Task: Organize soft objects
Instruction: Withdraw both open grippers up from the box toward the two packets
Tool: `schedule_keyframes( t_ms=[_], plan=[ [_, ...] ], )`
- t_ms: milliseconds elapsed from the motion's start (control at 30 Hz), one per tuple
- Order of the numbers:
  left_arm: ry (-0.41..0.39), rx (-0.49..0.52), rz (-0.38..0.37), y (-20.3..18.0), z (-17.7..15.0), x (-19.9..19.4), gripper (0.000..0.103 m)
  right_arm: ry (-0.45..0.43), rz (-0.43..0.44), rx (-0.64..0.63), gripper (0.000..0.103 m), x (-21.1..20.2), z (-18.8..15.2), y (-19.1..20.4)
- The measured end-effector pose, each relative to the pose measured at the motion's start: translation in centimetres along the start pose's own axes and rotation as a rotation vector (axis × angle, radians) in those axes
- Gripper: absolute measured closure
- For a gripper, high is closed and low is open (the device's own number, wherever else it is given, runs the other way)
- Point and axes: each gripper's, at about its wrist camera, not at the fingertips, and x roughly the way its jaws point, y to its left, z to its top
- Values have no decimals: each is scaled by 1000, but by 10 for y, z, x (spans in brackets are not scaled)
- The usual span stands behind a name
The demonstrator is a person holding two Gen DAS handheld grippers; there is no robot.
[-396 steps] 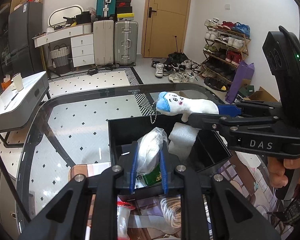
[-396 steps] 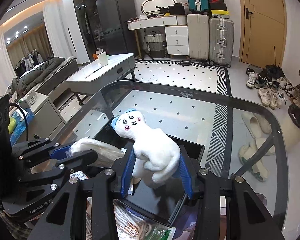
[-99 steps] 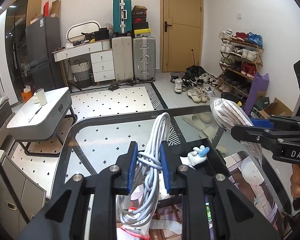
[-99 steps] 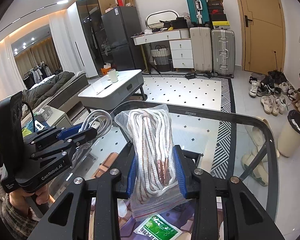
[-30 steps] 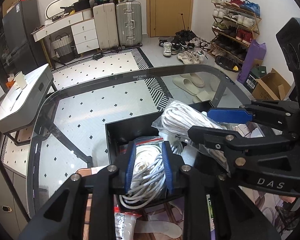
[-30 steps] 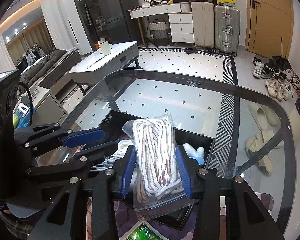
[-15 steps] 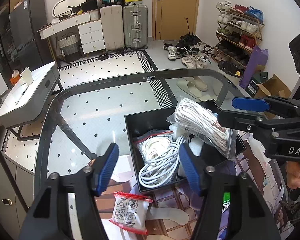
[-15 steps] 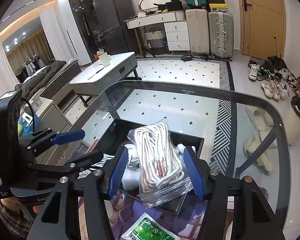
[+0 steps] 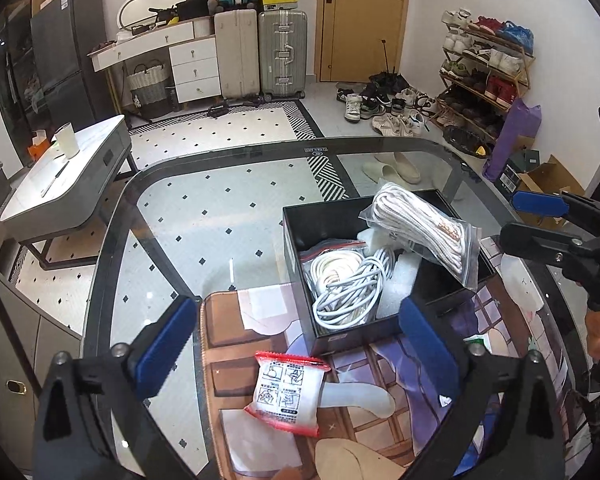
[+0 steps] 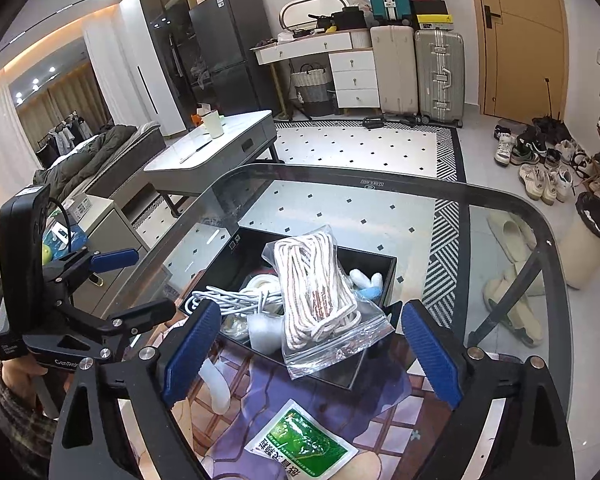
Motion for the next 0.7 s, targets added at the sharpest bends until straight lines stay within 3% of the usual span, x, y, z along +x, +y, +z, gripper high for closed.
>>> schedule_keyframes(
  t_ms=[400, 700],
  plan=[
    [21, -12, 14, 8, -20, 1, 0, 11, 10, -4, 4, -20, -23, -6],
    [59, -3, 16, 12, -34, 11, 0, 68, 14, -28, 4, -18, -43, -4]
  ],
)
